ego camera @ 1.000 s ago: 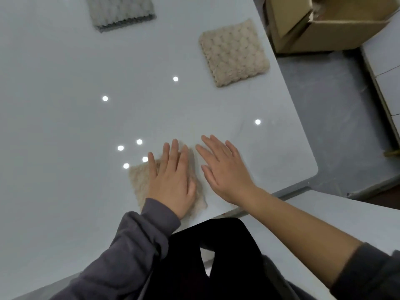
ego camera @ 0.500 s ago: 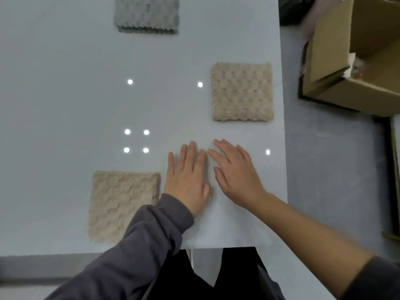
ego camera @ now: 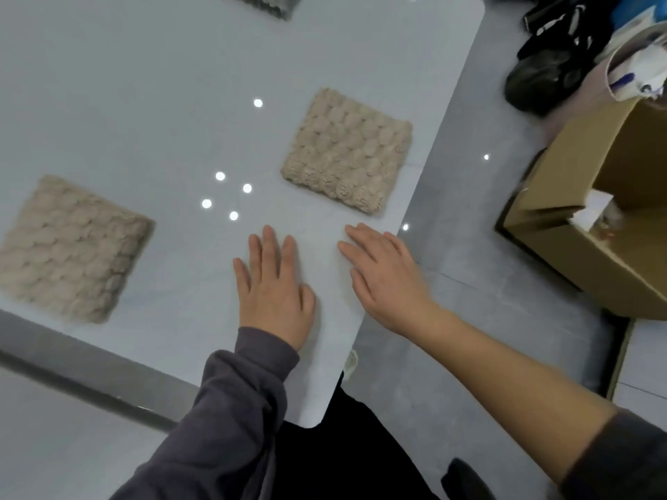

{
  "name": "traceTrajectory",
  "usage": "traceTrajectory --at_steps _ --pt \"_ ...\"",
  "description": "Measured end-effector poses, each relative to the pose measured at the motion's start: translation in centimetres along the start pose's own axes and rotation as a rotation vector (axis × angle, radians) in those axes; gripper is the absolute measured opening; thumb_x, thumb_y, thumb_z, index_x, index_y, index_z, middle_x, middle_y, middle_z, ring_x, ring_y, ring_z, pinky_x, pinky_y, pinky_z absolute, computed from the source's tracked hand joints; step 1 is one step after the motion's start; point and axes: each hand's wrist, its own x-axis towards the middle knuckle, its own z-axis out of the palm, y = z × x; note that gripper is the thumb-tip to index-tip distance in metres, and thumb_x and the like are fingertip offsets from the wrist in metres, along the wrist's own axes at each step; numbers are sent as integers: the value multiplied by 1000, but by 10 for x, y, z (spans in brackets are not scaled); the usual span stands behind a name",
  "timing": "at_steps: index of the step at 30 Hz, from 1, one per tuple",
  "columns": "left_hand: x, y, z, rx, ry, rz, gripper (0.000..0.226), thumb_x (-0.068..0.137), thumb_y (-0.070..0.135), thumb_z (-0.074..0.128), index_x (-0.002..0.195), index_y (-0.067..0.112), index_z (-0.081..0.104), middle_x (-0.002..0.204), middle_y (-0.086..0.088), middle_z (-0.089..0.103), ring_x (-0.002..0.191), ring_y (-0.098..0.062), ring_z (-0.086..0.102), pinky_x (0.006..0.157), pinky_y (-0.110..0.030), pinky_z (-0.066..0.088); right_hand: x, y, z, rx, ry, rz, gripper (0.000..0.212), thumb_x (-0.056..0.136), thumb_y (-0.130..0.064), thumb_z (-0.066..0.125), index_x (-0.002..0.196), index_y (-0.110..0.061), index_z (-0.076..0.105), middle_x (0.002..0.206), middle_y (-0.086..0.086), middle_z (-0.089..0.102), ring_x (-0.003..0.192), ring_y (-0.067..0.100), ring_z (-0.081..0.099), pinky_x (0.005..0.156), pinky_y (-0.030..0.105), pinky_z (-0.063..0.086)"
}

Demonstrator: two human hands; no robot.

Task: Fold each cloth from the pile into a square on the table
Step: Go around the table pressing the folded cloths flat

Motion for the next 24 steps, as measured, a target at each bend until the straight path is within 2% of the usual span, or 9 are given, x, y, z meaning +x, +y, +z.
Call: traceTrajectory --at_steps 5,7,11,16,18,21,24 --pt "12 20 7 -52 64 -39 68 81 25 33 147 6 31 158 -21 15 147 -37 9 116 -56 8 19 26 -11 59 71 -196 32 88 -13 50 116 -8 66 124 8 62 114 26 56 85 37 40" --pt "23 27 9 -61 94 -43 66 81 23 37 145 5 34 157 -21 18 146 -37 12 115 -56 9 32 38 -17 81 67 -261 31 87 -11 50 113 -7 67 117 6 65 105 25 59 77 35 41" --pt "41 42 6 -95 129 -74 62 80 19 44 141 4 40 155 -23 23 145 -38 16 114 -56 10 55 63 -36 108 -21 -384 31 84 -10 46 104 -6 69 102 7 67 89 27 61 69 32 37" --pt "51 62 -2 -127 92 -213 63 80 26 34 139 6 40 156 -20 23 146 -36 15 115 -56 13 90 88 -70 178 -65 -437 30 85 -8 46 102 -4 70 96 9 66 83 27 61 61 36 50" --pt "57 72 -7 -168 98 -274 68 79 30 29 142 5 37 156 -18 23 146 -34 15 116 -55 13 111 97 -80 167 -22 -445 28 87 -7 48 105 -3 69 102 11 65 88 28 60 67 40 49" --pt "67 89 -14 -253 133 -371 76 80 36 23 150 4 20 158 -16 17 147 -32 13 118 -52 13 145 106 -86 97 1 -419 35 88 -10 51 121 -9 63 130 13 56 114 28 54 90 44 43" --pt "82 105 -17 -317 224 -430 73 84 33 26 150 8 9 159 -22 3 147 -36 11 116 -53 10 179 114 -86 54 -135 -451 48 94 -17 47 142 -13 46 155 12 32 138 32 38 111 49 28"
